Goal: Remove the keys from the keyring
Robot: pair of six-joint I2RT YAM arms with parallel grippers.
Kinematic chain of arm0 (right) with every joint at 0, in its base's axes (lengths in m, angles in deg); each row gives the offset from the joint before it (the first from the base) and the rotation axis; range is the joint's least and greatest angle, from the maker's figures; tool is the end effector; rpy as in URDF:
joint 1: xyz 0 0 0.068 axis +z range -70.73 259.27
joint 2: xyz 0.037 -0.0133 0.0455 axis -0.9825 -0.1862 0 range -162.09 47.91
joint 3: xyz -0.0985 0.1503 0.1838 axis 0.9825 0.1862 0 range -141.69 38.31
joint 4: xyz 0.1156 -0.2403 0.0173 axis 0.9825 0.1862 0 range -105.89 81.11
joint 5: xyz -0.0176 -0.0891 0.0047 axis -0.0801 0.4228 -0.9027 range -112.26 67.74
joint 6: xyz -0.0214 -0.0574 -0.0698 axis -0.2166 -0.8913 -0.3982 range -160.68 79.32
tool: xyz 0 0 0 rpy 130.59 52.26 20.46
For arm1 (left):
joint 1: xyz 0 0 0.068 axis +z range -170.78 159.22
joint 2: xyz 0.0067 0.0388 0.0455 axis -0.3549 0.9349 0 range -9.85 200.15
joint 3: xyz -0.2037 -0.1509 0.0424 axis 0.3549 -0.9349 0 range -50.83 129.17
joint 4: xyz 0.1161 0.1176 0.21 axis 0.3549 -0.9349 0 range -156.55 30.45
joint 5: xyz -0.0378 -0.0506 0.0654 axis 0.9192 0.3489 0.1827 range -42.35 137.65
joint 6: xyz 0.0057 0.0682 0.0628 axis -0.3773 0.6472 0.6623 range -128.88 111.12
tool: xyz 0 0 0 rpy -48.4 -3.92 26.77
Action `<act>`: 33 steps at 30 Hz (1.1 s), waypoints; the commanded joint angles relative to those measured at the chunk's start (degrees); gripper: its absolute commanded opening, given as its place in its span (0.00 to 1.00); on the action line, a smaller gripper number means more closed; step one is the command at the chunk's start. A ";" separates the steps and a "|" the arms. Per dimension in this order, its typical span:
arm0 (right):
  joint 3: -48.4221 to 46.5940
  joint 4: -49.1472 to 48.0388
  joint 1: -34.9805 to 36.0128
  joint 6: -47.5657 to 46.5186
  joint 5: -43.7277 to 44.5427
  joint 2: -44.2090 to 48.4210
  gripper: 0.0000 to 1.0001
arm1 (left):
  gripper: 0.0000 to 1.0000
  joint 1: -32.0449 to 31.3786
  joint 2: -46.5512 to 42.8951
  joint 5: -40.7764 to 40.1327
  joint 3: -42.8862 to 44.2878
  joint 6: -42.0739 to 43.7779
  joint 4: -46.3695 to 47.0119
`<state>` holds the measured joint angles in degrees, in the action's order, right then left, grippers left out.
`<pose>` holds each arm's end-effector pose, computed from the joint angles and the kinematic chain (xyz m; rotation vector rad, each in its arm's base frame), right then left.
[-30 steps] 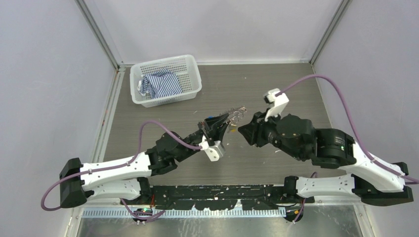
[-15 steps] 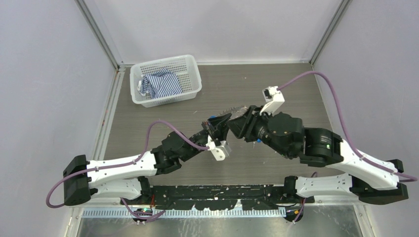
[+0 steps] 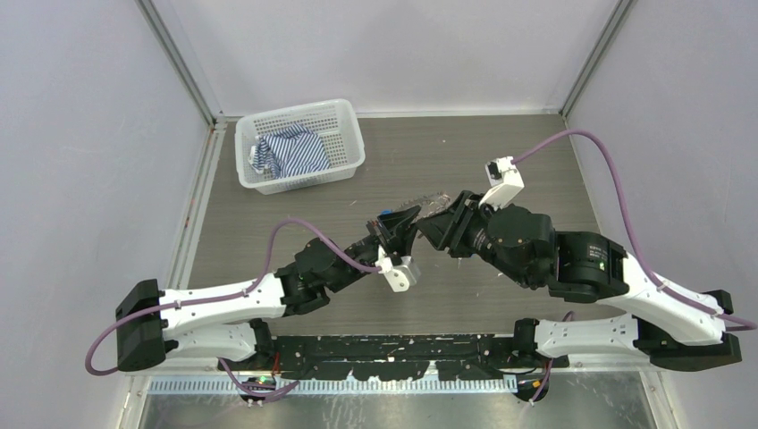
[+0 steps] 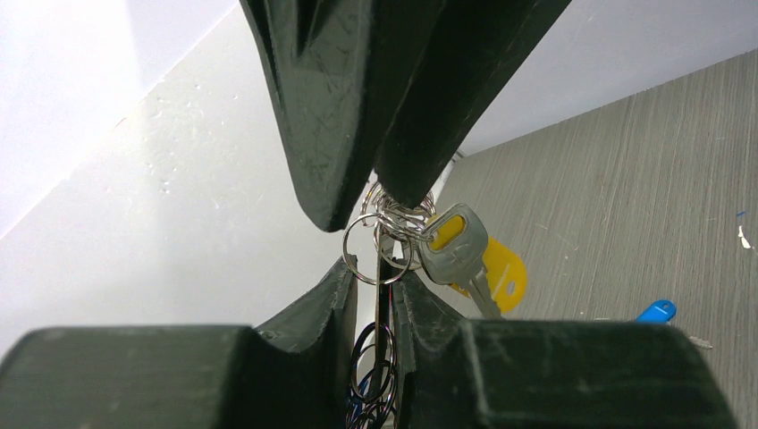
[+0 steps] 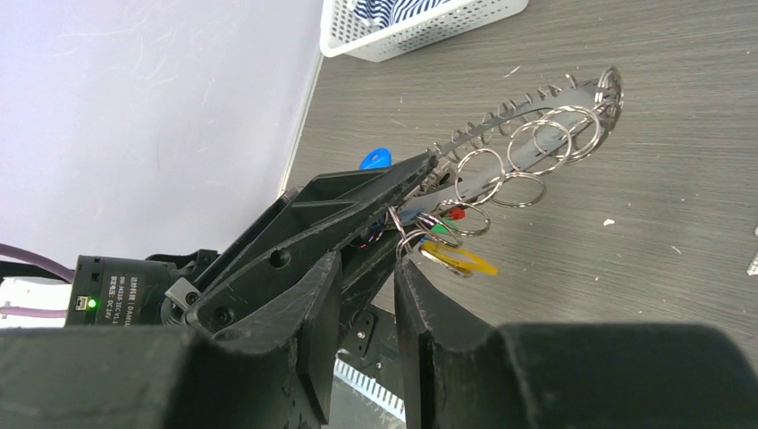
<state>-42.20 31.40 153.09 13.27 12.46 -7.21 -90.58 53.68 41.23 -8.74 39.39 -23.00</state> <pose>0.1048 0.1902 0.4254 0.0693 1.9908 0.9145 0.1182 -0.2944 0.3401 1.0734 0.7559 -0.2472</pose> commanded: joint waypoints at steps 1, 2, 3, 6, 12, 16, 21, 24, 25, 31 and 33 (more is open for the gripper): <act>-2.91 2.02 0.18 2.45 2.69 -0.12 0.33 | 0.00 -0.31 -0.52 0.72 3.79 0.98 6.02; -3.16 2.55 0.17 2.67 2.66 -0.37 0.33 | 0.00 -0.32 -0.51 0.78 3.79 1.02 5.99; -3.36 2.93 0.17 2.86 2.77 -0.67 0.33 | 0.00 -0.29 -0.51 0.92 3.79 1.03 5.93; -3.52 3.46 0.12 3.17 3.44 -0.94 0.34 | 0.00 -0.30 -0.42 1.04 3.80 1.04 6.11; -3.64 3.42 0.02 3.21 4.10 -2.07 0.33 | 0.00 -0.30 -0.64 1.39 3.66 0.94 6.07; -4.17 3.53 -0.35 2.80 4.38 -2.68 0.31 | 0.00 -0.29 -0.86 1.55 3.53 0.84 6.08; -4.99 4.69 -0.60 2.73 4.56 -3.43 0.29 | 0.00 -0.27 -0.90 1.71 3.35 0.86 6.24; -4.97 5.08 -0.67 2.84 5.06 -3.16 0.27 | 0.00 -0.29 -1.04 1.67 3.31 0.84 6.18; -5.00 5.29 -0.68 2.83 5.26 -3.05 0.26 | 0.00 -0.33 -1.10 1.67 3.27 0.81 6.24; -5.75 6.95 -0.72 2.49 5.92 -3.25 0.22 | 0.00 -0.29 -1.25 1.58 3.18 0.95 6.39; -5.95 7.39 -0.78 2.29 6.14 -3.23 0.21 | 0.00 -0.28 -1.21 1.58 3.18 0.95 6.42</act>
<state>-45.54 38.17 152.63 15.20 15.67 -10.73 -90.58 53.70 41.74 -8.74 39.54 -23.00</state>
